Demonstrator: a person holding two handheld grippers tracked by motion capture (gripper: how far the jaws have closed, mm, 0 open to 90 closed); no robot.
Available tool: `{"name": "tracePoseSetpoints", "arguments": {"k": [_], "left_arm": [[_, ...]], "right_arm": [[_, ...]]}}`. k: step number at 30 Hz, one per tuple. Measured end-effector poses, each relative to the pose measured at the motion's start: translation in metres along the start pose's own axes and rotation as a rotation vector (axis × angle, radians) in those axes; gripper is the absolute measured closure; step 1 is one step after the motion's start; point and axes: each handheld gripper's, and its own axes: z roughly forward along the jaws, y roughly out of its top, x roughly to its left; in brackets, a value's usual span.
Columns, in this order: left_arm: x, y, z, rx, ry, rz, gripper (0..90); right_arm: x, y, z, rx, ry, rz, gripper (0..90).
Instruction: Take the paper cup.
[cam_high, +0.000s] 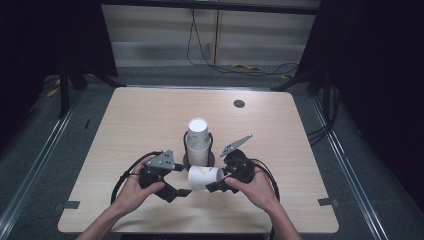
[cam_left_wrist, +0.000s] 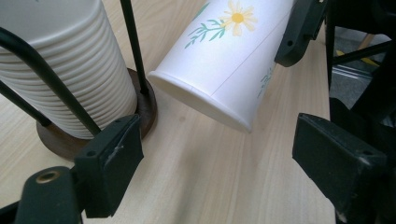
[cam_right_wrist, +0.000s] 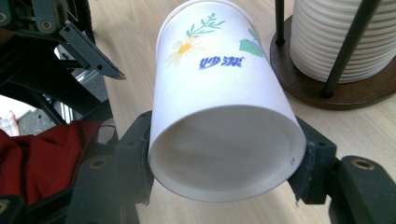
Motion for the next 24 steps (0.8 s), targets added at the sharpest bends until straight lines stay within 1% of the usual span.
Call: {"name": "tracePoseSetpoints", "arguments": {"k": [2, 3, 4, 5, 6, 7, 8, 9, 10, 11, 12, 14, 16, 17, 19, 21, 22, 24], "left_arm": [[0.000, -0.001, 0.000, -0.015, 0.023, 0.005, 16.1], [0.000, -0.001, 0.000, -0.015, 0.023, 0.005, 16.1], [0.001, -0.001, -0.002, -0.028, 0.042, 0.005, 16.1], [0.001, -0.001, -0.002, -0.028, 0.042, 0.005, 16.1], [0.002, -0.003, -0.003, -0.054, 0.041, -0.004, 16.1], [0.002, -0.004, -0.003, -0.067, 0.036, -0.012, 16.1], [0.002, -0.004, -0.003, -0.067, 0.036, -0.012, 16.1], [0.003, -0.005, -0.004, -0.079, 0.039, -0.025, 16.1], [0.003, -0.005, -0.004, -0.087, 0.043, -0.028, 16.1], [0.003, -0.006, -0.005, -0.090, 0.049, -0.031, 16.1], [0.003, -0.006, -0.005, -0.081, 0.059, -0.023, 16.1], [0.004, -0.008, -0.005, -0.090, 0.065, -0.027, 16.1], [0.004, -0.009, -0.005, -0.095, 0.062, -0.033, 16.1], [0.004, -0.010, -0.005, -0.101, 0.059, -0.040, 16.1], [0.004, -0.010, -0.005, -0.110, 0.065, -0.038, 16.1], [0.004, -0.010, -0.005, -0.117, 0.062, -0.046, 16.1], [0.004, -0.010, -0.005, -0.117, 0.062, -0.046, 16.1], [0.004, -0.010, -0.005, -0.121, 0.044, -0.050, 16.1]], "right_arm": [[0.000, -0.001, -0.001, -0.005, -0.006, 0.002, 35.8], [0.000, -0.001, -0.001, -0.011, -0.009, 0.001, 35.8], [0.000, -0.001, -0.002, -0.024, -0.007, 0.001, 35.8], [0.000, -0.001, -0.002, -0.024, -0.007, 0.001, 35.8], [0.000, -0.001, -0.004, -0.036, -0.012, -0.002, 35.8], [0.000, -0.001, -0.004, -0.043, -0.013, -0.004, 35.8], [-0.001, -0.001, -0.004, -0.050, -0.012, -0.005, 35.8], [-0.001, -0.002, -0.005, -0.052, -0.013, 0.000, 35.8], [-0.002, -0.002, -0.005, -0.057, -0.018, -0.003, 35.8], [-0.002, -0.003, -0.006, -0.061, -0.019, -0.001, 35.8], [-0.002, -0.003, -0.006, -0.070, -0.017, 0.001, 35.8], [-0.002, -0.003, -0.009, -0.082, -0.017, 0.001, 35.8], [-0.003, -0.004, -0.010, -0.103, -0.014, 0.005, 35.8], [-0.003, -0.005, -0.011, -0.112, -0.011, 0.000, 35.8], [-0.003, -0.005, -0.012, -0.130, -0.010, -0.005, 35.8], [-0.004, -0.006, -0.012, -0.150, -0.002, -0.006, 35.8], [-0.004, -0.006, -0.012, -0.150, -0.002, -0.006, 35.8], [-0.005, -0.009, -0.013, -0.173, 0.015, -0.007, 35.8]]}}
